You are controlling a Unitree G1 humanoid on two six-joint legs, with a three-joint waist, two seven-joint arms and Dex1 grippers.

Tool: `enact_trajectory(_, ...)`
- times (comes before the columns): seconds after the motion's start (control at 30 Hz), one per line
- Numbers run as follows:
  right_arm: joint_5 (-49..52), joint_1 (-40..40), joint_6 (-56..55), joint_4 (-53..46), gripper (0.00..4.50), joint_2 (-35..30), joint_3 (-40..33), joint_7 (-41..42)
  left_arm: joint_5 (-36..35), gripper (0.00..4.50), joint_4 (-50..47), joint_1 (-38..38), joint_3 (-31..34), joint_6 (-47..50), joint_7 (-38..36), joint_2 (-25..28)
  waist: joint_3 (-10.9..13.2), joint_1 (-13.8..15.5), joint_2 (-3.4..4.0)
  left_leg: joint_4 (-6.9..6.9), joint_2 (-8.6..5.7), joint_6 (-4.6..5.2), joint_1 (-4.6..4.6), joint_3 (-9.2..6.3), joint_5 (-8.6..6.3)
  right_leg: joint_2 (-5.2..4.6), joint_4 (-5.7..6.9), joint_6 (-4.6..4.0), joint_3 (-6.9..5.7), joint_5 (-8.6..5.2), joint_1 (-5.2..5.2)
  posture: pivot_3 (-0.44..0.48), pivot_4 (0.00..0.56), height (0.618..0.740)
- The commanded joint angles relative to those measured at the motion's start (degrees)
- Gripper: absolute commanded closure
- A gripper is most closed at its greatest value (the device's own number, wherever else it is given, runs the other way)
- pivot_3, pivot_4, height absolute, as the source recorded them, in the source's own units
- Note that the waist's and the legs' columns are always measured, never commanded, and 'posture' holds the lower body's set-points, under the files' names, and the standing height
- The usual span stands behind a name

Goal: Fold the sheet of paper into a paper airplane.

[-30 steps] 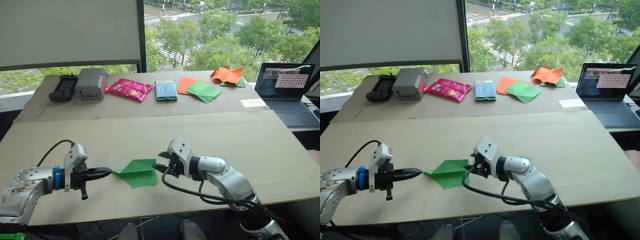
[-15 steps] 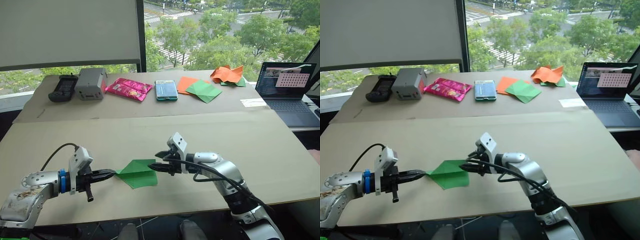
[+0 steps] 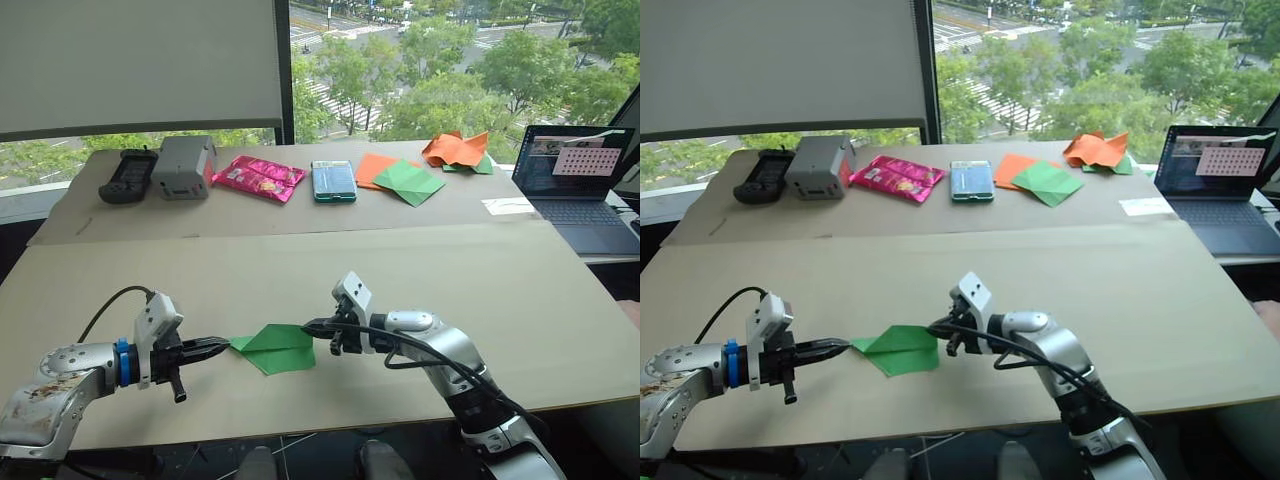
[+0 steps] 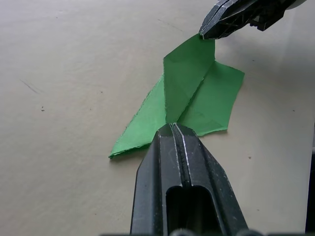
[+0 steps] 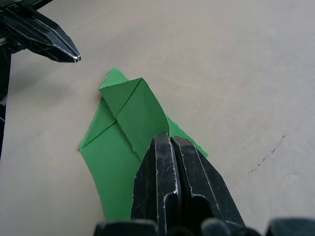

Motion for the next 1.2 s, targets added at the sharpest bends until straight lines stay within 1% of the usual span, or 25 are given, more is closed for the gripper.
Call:
enact_trajectory(0.03, -0.9, -0.4, -6.0, -4.3, 4.45, -0.8, -0.2, 0.6, -1.0, 4.50, -0.4, -2.0, 1.3, 0.6, 0.8, 0.2, 0.0, 0.1, 0.01, 0.00, 0.00, 0.00, -0.01, 0.00, 0.00, 0.01, 0.00, 0.00, 0.00, 0.00, 0.00, 0.000, 0.150, 0.718)
enact_trajectory(0.13, -1.5, 0.1, -10.9, -10.1, 4.45, -2.2, -1.2, 0.1, -1.4, 4.50, -0.1, -3.0, 1.3, 1.1, 1.3, -0.2, 0.0, 0.0, 0.02, 0.01, -0.01, 0.00, -0.01, 0.01, 0.00, 0.00, 0.00, 0.00, 0.00, 0.00, 0.01, 0.000, 0.150, 0.718)
enact_trajectory(0.27, -11.8, 1.4, -23.8, -15.8, 4.45, -6.2, 0.1, -4.9, -2.0, 4.50, 0.7, -5.3, 2.3, 2.1, 3.4, -1.1, 0.0, 0.2, -0.01, 0.01, -0.01, 0.00, 0.02, 0.00, 0.00, 0.01, 0.05, 0.02, -0.01, 0.01, 0.05, 0.000, 0.150, 0.718)
enact_trajectory(0.33, -20.8, 2.3, -34.9, -16.7, 4.45, -9.0, 2.2, -8.6, -3.1, 4.50, 0.3, -5.9, 3.0, 3.3, 3.6, -1.3, 0.0, 0.3, -0.04, 0.01, -0.01, -0.02, 0.05, 0.00, -0.01, 0.00, 0.04, 0.03, -0.01, 0.00, 0.06, 0.000, 0.150, 0.718)
enact_trajectory(0.4, -33.1, 3.9, -48.0, -15.0, 4.45, -12.1, 6.9, -14.5, -3.3, 4.50, 0.0, -6.4, 2.6, 4.2, 3.7, -1.0, 0.0, 0.2, -0.05, 0.01, -0.01, -0.05, 0.10, 0.01, -0.03, 0.00, 0.03, 0.03, -0.01, 0.00, 0.08, 0.000, 0.150, 0.718)
enact_trajectory(0.43, -42.8, 3.7, -54.9, -13.2, 4.45, -14.5, 10.7, -19.0, -3.4, 4.50, 0.1, -6.8, 2.2, 4.6, 3.7, -0.8, 0.0, 0.1, -0.05, 0.02, -0.03, -0.10, 0.16, 0.02, -0.05, -0.02, 0.02, 0.03, 0.00, 0.00, 0.11, 0.000, 0.150, 0.718)
enact_trajectory(0.47, -49.7, 3.6, -59.9, -11.7, 4.45, -15.9, 13.1, -22.4, -3.6, 4.50, 0.1, -7.2, 1.9, 5.0, 3.8, -0.8, 0.0, 0.0, -0.06, 0.02, -0.03, -0.13, 0.23, 0.03, -0.08, -0.02, 0.00, 0.03, -0.01, 0.00, 0.15, 0.000, 0.150, 0.718)
enact_trajectory(0.5, -54.3, 3.0, -64.1, -9.2, 4.45, -16.7, 14.6, -26.0, -3.6, 4.50, 0.1, -7.6, 1.5, 5.3, 3.7, -0.6, 0.0, 0.0, -0.09, 0.01, -0.03, -0.24, 0.27, 0.02, -0.15, -0.03, -0.01, 0.03, -0.01, 0.00, 0.15, 0.000, 0.150, 0.718)
enact_trajectory(0.57, -59.6, 1.6, -69.9, -4.7, 4.45, -17.5, 15.9, -31.5, -3.7, 4.50, 0.2, -8.3, 1.1, 5.8, 3.6, -0.6, 0.0, -0.2, -0.13, 0.00, -0.03, -0.28, 0.29, 0.01, -0.17, -0.02, -0.03, 0.02, -0.01, 0.00, 0.16, 0.000, 0.150, 0.718)
enact_trajectory(0.63, -62.8, -0.1, -74.7, 0.0, 4.45, -17.4, 17.0, -35.2, -3.5, 4.50, 0.4, -9.3, 0.5, 6.3, 3.3, -0.4, 0.0, -0.2, -0.15, 0.04, -0.04, -0.25, 0.28, 0.02, -0.14, -0.03, -0.04, 0.02, 0.01, 0.00, 0.22, 0.000, 0.150, 0.718)
enact_trajectory(0.7, -63.7, -1.2, -78.2, 4.4, 4.45, -16.9, 18.6, -35.4, -3.5, 4.50, 0.3, -10.3, 0.0, 6.8, 3.0, -0.3, 0.1, -0.2, -0.23, 0.08, -0.05, 0.06, 0.35, 0.02, 0.05, -0.02, -0.06, 0.02, 0.02, 0.00, 0.37, 0.000, 0.150, 0.718)
enact_trajectory(0.73, -63.8, -1.5, -79.4, 5.7, 4.45, -16.7, 18.9, -35.3, -3.6, 4.50, 0.3, -10.5, -0.1, 7.0, 2.9, -0.2, 0.1, -0.2, -0.27, 0.09, -0.04, 0.06, 0.51, 0.01, 0.05, -0.02, -0.07, 0.02, 0.02, 0.00, 0.57, 0.000, 0.150, 0.718)
enact_trajectory(0.8, -61.2, -1.3, -79.5, 7.6, 4.45, -15.9, 19.0, -32.7, -3.4, 4.50, 0.3, -10.8, -0.1, 7.0, 2.8, -0.1, 0.1, -0.2, -0.31, 0.09, -0.04, 0.05, 0.68, 0.01, 0.04, -0.02, -0.07, 0.02, 0.02, 0.00, 0.76, 0.000, 0.150, 0.718)
enact_trajectory(0.9, -57.5, -0.6, -78.3, 8.6, 4.45, -15.4, 18.3, -28.2, -3.2, 4.50, 0.3, -11.1, -0.3, 7.1, 2.8, -0.2, 0.1, -0.2, -0.31, 0.09, -0.04, 0.16, 0.67, 0.01, 0.11, -0.02, -0.06, 0.02, 0.03, 0.00, 0.82, 0.000, 0.150, 0.718)
enact_trajectory(0.97, -57.6, -0.7, -78.5, 8.6, 4.45, -15.8, 17.6, -27.3, -3.2, 4.50, -0.1, -11.2, -0.6, 7.4, 3.0, -0.4, 0.1, -0.2, -0.31, 0.09, -0.04, 0.23, 0.71, 0.00, 0.15, -0.02, -0.04, 0.02, 0.03, 0.00, 0.90, 0.000, 0.150, 0.718)
enact_trajectory(1.07, -54.2, 0.1, -77.3, 8.4, 3.56, -15.6, 15.9, -25.1, -3.1, 4.50, 0.0, -10.9, -0.9, 7.0, 2.9, -0.5, 0.1, -0.2, -0.31, 0.09, -0.04, 0.24, 0.75, 0.00, 0.15, -0.01, -0.01, 0.02, 0.03, 0.00, 0.92, 0.000, 0.150, 0.718)
enact_trajectory(1.17, -52.2, 1.1, -76.5, 6.3, 2.49, -16.1, 13.6, -23.8, -2.9, 4.50, 0.4, -10.6, -1.1, 6.4, 2.8, -0.8, 0.1, -0.1, -0.30, 0.09, -0.04, 0.23, 0.75, -0.01, 0.15, -0.02, 0.02, 0.02, 0.03, 0.00, 0.91, 0.000, 0.150, 0.718)
enact_trajectory(1.2, -50.1, 1.7, -75.8, 4.8, 2.16, -16.6, 12.9, -22.0, -2.8, 4.50, 0.5, -10.4, -1.1, 6.2, 2.7, -0.8, 0.1, -0.1, -0.31, 0.09, -0.04, 0.23, 0.75, 0.00, 0.15, -0.02, 0.02, 0.02, 0.03, 0.00, 0.90, 0.000, 0.150, 0.718)
